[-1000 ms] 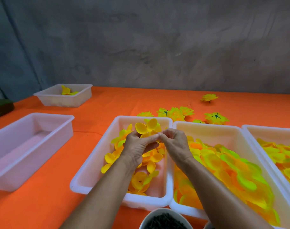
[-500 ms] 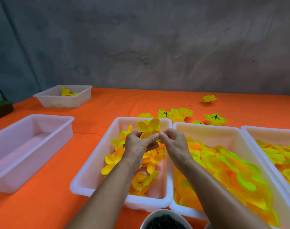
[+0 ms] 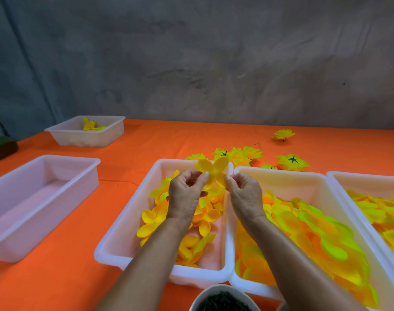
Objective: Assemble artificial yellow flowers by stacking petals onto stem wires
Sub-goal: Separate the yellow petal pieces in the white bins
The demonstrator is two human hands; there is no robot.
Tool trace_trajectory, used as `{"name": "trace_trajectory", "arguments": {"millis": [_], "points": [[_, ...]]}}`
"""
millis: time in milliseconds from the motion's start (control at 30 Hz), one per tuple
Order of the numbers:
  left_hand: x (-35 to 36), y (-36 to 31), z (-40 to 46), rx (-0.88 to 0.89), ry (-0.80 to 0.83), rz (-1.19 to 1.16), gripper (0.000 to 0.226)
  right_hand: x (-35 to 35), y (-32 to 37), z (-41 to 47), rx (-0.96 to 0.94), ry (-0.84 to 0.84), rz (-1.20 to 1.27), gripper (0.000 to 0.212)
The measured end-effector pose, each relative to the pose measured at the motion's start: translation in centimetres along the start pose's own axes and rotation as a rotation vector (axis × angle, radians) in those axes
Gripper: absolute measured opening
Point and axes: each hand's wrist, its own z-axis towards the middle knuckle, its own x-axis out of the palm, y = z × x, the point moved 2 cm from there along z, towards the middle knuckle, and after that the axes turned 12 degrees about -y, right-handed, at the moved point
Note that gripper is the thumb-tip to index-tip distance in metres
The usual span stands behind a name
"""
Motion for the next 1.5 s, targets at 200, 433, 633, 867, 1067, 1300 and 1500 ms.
{"name": "trace_trajectory", "arguments": {"millis": [200, 433, 633, 867, 1067, 1300, 1500], "points": [[-0.4, 0.6, 0.3, 0.092, -0.078, 0.183, 0.022, 0.4, 0.5, -0.5, -0.023, 0.115, 0.168, 0.017], [-0.2, 0.9, 0.2, -0.078, -0.040, 0.135, 0.024, 0.3, 0.6, -0.8, 0.054, 0.229, 0.295, 0.020], [0.2, 0.9, 0.4, -0.395, 0.082, -0.089, 0.022, 0.1, 0.7, -0.7, 0.190, 0.299, 0.435, 0.020], [-0.3, 0.7, 0.3, -0.029, -0.057, 0.203, 0.024, 0.4, 0.6, -0.8, 0.045, 0.273, 0.310, 0.012], [-1.0, 0.0, 0.7, 0.244, -0.230, 0.387, 0.018, 0.8, 0.8, -0.7, -0.085, 0.241, 0.104, 0.025], [-0.4, -0.2, 0.2, -0.194, -0.058, -0.071, 0.012, 0.4, 0.8, -0.6, -0.008, 0.249, 0.176, 0.018], [-0.1, -0.7, 0.0, -0.242, -0.050, -0.114, 0.011, 0.7, 0.2, -0.7, -0.034, 0.319, 0.070, 0.016]]}}
